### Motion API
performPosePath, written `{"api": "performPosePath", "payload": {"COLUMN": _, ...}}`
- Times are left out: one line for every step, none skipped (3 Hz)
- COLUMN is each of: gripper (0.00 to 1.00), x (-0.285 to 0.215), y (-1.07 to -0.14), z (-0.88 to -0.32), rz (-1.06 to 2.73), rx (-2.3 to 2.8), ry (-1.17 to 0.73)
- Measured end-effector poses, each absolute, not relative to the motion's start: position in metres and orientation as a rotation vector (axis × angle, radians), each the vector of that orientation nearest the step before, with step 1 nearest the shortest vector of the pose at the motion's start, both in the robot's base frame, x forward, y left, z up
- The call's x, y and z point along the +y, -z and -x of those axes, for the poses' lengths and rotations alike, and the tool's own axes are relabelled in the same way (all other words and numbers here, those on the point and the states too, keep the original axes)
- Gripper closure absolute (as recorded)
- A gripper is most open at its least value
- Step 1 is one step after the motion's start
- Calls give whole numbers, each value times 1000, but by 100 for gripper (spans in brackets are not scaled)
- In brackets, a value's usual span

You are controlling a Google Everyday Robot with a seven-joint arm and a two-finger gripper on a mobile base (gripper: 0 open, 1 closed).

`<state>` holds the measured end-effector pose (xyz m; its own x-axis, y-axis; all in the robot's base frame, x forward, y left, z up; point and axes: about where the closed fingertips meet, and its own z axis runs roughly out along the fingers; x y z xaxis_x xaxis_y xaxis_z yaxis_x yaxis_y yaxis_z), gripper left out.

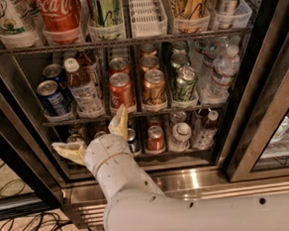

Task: Pick blue plastic bottle from middle shelf of fridge

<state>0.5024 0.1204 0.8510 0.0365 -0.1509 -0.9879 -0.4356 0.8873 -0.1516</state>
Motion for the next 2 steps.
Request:
{"api": "performPosePath", "payload": {"gripper": 0, "x": 100, "y": -865, "z": -515, "rz": 375, "rx": 1477, "ry": -194}}
{"api": "performPosePath", "payload": {"gripper": 0, "x": 100, "y": -865, "z": -515, "rz": 375, "rx": 1477, "ry": -194}}
